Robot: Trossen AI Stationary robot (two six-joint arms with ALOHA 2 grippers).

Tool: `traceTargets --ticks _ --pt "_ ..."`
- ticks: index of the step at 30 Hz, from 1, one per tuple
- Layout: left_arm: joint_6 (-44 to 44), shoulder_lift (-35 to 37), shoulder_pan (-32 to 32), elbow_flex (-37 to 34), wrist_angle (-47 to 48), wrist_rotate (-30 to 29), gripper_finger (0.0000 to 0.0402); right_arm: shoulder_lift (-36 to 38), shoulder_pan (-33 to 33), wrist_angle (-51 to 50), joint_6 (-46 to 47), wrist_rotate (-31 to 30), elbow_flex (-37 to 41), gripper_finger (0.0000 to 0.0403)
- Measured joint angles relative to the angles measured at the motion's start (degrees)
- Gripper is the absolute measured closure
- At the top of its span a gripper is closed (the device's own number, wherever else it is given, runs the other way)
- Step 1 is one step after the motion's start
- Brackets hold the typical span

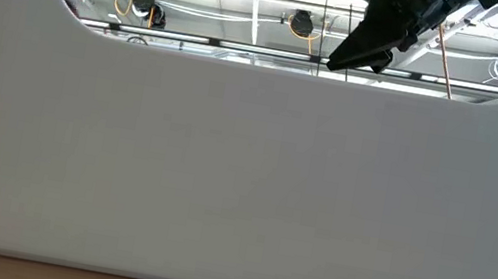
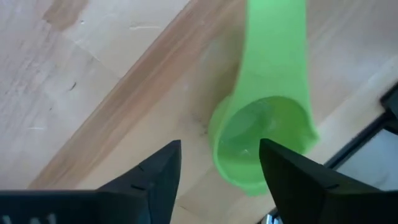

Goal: Nest measuring cups in basket
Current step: Stack the green measuring cup on top of the light blue measuring cup

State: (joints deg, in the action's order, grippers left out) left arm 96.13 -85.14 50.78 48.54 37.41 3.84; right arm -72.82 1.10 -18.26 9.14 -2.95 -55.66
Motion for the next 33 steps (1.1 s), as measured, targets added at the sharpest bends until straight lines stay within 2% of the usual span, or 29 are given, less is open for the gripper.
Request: traceTargets --ticks 6,10,13,19,24,28,33 --pt "2.55 -0.04 0.77 -6.91 -12.47 0.66 0.019 0.0 0.0 0.0 -0.16 -0.01 0.0 0.0318" --pt "3.35 -0.04 0.98 -7.89 -13.49 0.66 0.022 0.0 0.0 0.0 -0.16 -0.01 0.0 0.0318" --pt "3.2 -0.04 1.12 -7.89 -13.27 2.05 0.0266 0.0 0.0 -0.01 -0.16 -0.01 0.0 0.0318" --pt "3.13 -0.04 1.69 -7.89 -13.4 4.72 0.0384 0.0 -0.02 0.0 -0.16 -0.01 -0.02 0.0318" --pt "2.12 0.14 0.31 -7.88 -13.55 6.81 0.0393 0.0 -0.02 0.0 -0.44 -0.01 -0.04 0.0318" --pt "-3.03 3.38 -3.68 -7.83 -12.57 6.86 0.0394 0.0 -0.02 0.0 -1.05 -0.01 -0.04 0.0318" --pt "-13.09 10.08 -11.42 -6.55 -1.06 6.69 0.0394 0.0 -0.02 -0.21 -1.52 -0.01 -0.04 0.0318"
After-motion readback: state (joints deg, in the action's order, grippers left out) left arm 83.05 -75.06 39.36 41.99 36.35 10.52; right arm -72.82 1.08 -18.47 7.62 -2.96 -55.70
